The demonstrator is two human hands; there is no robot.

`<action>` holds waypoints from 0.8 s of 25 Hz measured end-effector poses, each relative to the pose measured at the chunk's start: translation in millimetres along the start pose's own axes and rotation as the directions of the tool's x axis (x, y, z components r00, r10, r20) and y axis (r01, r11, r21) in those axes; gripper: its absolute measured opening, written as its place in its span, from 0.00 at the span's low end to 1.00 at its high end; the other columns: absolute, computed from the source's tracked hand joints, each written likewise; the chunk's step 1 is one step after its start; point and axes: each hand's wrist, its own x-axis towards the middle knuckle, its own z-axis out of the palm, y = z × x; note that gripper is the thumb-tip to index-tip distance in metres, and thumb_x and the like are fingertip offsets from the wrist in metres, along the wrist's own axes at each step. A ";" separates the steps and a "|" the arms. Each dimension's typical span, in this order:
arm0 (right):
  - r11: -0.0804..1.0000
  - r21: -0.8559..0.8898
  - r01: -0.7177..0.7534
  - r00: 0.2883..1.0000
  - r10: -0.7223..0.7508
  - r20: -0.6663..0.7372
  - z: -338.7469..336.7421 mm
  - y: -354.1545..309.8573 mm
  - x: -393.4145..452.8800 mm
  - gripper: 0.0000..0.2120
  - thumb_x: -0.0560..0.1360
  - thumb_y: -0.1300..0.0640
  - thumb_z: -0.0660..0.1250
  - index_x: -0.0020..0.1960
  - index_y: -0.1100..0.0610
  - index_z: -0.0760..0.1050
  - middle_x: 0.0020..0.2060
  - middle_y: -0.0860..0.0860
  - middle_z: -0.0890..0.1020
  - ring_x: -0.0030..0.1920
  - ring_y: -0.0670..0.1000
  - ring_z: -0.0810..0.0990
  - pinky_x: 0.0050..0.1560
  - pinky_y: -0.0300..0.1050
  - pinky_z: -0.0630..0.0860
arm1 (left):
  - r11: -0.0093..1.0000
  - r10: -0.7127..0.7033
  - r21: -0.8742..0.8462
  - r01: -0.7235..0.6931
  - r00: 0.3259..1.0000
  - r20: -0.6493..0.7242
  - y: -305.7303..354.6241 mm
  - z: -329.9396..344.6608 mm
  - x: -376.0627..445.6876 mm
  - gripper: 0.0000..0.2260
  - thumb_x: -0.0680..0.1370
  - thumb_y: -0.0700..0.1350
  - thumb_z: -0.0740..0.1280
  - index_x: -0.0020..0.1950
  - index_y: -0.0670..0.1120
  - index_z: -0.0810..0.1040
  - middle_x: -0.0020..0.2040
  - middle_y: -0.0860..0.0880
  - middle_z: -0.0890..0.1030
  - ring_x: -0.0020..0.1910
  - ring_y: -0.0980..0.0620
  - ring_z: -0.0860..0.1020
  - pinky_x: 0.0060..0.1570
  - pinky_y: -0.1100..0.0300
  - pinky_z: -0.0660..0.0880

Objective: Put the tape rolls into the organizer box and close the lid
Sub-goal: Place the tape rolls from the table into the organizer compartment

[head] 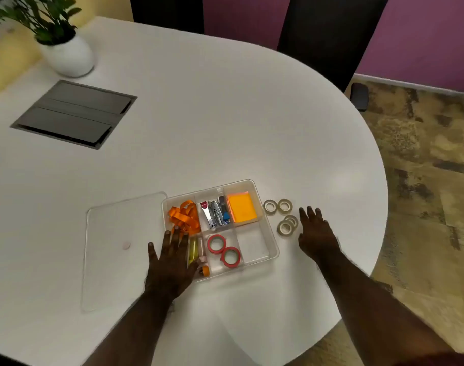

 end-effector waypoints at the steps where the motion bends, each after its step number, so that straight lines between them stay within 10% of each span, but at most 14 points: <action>1: 1.000 0.018 0.003 0.999 -0.003 0.041 3.3 1.0 2.8 0.32 0.78 0.60 0.59 0.79 0.52 0.50 0.79 0.55 0.53 0.79 0.57 0.52 0.74 0.55 0.62 | 0.999 -0.033 0.015 0.033 0.999 0.009 -0.5 3.7 4.1 0.48 0.62 0.72 0.21 0.77 0.51 0.40 0.78 0.47 0.36 0.78 0.44 0.38 0.73 0.34 0.40; 7: 0.990 -0.033 0.134 0.990 -0.132 0.054 25.7 0.6 16.8 0.28 0.75 0.52 0.66 0.74 0.46 0.63 0.72 0.49 0.67 0.63 0.56 0.74 0.55 0.53 0.78 | 0.995 -0.099 0.001 0.099 0.995 0.018 -0.7 24.6 10.0 0.47 0.62 0.74 0.24 0.77 0.51 0.36 0.77 0.48 0.33 0.78 0.45 0.38 0.73 0.33 0.41; 20: 0.989 -0.091 0.118 0.992 -0.121 -0.033 35.5 -13.6 27.0 0.23 0.76 0.55 0.62 0.71 0.52 0.67 0.62 0.54 0.74 0.54 0.59 0.77 0.45 0.52 0.79 | 0.998 -0.056 0.000 0.056 0.998 -0.015 1.3 26.4 1.6 0.40 0.74 0.67 0.32 0.77 0.46 0.56 0.79 0.41 0.54 0.77 0.38 0.53 0.70 0.28 0.55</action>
